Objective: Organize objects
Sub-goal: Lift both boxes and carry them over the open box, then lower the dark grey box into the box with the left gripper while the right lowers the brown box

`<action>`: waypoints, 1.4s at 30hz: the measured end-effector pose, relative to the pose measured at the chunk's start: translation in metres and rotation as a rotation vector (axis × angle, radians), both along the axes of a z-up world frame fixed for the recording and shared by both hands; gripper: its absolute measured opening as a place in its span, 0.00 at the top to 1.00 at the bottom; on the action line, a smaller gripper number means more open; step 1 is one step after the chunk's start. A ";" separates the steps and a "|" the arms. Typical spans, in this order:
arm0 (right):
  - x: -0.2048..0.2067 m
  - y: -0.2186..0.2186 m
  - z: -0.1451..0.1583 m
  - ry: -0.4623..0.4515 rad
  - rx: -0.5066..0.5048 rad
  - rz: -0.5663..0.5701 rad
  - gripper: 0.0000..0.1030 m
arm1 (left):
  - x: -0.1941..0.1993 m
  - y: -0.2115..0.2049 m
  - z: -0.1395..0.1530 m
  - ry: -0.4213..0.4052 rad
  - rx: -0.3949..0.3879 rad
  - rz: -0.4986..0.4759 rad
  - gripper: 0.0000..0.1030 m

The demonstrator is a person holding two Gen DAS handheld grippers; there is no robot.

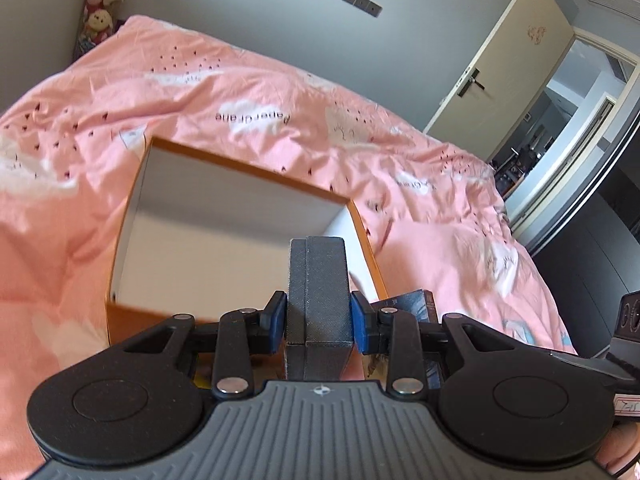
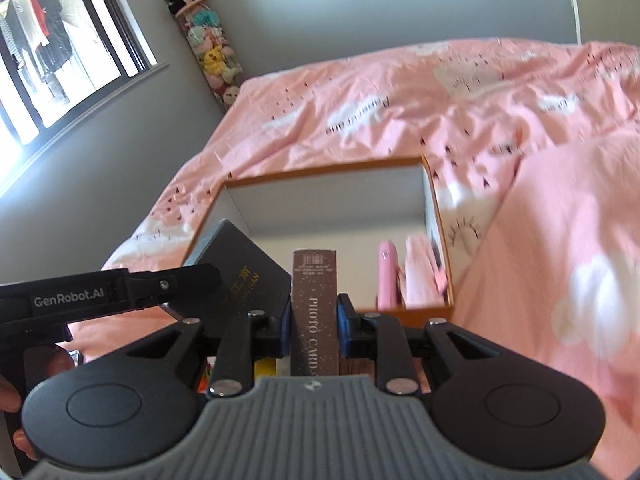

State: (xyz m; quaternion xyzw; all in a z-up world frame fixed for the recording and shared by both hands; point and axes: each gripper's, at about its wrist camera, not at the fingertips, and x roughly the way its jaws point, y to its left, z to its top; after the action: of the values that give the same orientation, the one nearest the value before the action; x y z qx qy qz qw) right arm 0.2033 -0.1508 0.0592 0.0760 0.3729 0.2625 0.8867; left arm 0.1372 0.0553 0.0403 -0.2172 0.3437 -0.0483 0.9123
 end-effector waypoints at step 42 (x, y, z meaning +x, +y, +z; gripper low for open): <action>0.126 0.065 -0.106 0.205 -0.207 -0.002 0.75 | 0.118 0.019 -0.106 0.292 0.012 0.014 0.63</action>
State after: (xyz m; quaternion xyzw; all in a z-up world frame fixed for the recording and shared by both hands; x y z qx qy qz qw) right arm 0.3294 -0.0863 -0.0472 0.0111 0.4864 0.2127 0.8474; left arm 0.2557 0.0743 -0.0659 -0.2188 0.4715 -0.0078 0.8542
